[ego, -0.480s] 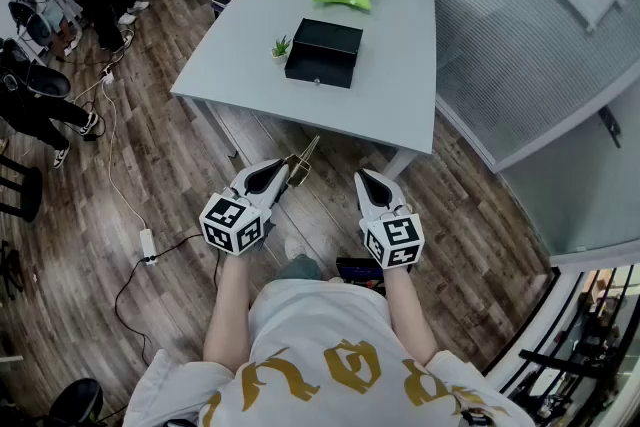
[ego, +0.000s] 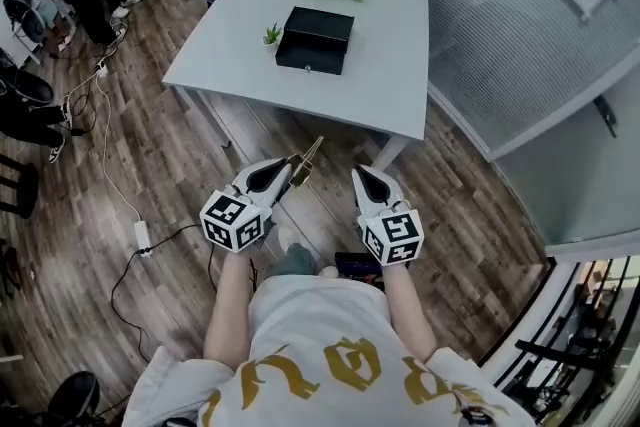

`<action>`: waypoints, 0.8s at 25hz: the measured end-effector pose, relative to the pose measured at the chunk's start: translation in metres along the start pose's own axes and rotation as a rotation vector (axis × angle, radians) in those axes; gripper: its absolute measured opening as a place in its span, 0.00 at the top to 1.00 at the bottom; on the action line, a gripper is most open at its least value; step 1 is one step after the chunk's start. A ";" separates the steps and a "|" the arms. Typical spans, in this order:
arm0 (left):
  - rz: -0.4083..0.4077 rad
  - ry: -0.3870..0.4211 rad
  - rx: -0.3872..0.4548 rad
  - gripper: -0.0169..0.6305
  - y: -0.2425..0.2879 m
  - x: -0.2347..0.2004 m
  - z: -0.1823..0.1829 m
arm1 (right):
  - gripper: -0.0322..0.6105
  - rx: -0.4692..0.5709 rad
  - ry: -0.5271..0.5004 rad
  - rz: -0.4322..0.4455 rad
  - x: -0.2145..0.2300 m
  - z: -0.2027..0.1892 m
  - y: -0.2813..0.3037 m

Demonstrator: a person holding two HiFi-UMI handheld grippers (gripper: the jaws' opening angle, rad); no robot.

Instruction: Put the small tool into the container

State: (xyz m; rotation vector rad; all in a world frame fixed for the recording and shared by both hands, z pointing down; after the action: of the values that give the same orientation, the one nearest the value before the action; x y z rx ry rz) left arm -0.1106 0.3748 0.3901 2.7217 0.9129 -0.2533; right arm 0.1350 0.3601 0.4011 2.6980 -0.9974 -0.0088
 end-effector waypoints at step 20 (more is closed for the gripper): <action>-0.058 0.015 -0.079 0.94 0.091 -0.026 -0.005 | 0.91 -0.050 0.080 -0.079 0.075 -0.013 0.027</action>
State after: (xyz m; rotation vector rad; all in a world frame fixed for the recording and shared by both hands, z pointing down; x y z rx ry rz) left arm -0.0751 0.2917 0.4178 2.6313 0.9862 -0.2040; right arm 0.1764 0.2959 0.4267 2.6684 -0.8557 0.0575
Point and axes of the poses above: the fingertips, and each gripper's own axes: y forward along the fingers, x to its right, z out of its top, the point moved 9 cm from there along -y, backward along the fingers
